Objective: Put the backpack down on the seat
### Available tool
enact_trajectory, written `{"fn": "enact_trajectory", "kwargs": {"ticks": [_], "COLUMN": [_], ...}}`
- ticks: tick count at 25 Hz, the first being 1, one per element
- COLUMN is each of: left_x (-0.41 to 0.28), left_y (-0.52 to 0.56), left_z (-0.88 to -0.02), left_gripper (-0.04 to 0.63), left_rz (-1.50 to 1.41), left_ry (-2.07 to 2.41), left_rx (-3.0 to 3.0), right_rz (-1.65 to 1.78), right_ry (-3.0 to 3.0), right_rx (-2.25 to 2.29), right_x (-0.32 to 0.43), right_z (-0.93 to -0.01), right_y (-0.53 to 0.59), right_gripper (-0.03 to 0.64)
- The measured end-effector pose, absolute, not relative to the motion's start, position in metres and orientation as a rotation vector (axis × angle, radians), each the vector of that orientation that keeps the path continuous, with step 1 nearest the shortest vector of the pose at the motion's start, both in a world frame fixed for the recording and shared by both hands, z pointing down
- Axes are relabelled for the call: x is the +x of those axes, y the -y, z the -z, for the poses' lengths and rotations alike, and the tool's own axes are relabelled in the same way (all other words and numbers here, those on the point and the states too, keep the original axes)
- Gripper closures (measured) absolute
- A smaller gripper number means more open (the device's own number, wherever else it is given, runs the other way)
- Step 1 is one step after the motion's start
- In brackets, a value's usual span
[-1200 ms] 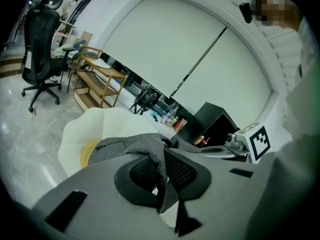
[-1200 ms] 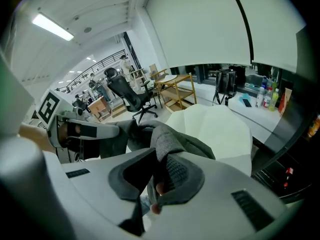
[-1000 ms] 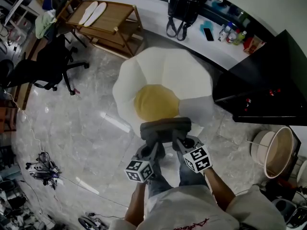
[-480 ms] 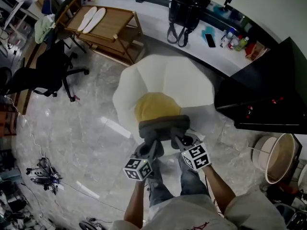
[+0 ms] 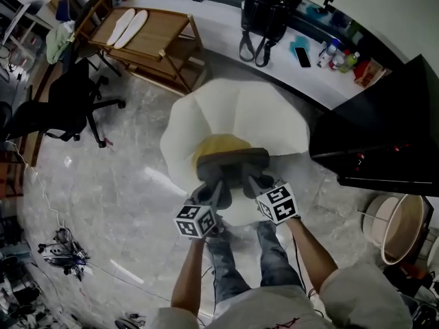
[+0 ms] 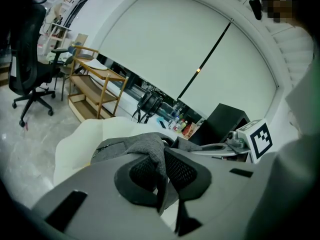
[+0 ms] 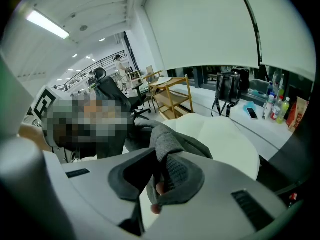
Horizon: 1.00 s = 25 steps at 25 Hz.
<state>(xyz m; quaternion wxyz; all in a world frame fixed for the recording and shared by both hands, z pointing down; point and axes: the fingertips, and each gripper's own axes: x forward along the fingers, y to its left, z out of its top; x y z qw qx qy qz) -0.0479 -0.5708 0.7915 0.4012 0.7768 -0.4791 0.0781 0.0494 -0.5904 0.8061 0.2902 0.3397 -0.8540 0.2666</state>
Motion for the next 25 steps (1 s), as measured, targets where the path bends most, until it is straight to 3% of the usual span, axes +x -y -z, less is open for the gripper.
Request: {"fn": "enact_trajectory", "kwargs": {"ticks": [14,25], "left_x": [-0.066,-0.061], "left_y": [0.670,0.690], "left_z": [-0.828,-0.867], "left_gripper": [0.535,0.535], "left_rz": [-0.251,-0.303], "left_ry": [1.227,1.228], "left_rx": [1.952,1.964], "right_rz": [-0.716,-0.785], "right_ry": [2.264,2.203], "right_rx": [0.965,0.984], "right_x": [0.029,0.033], "right_z": [-0.841,-0.889], "right_y": [0.688,0.705], "right_gripper": [0.565,0.565]}}
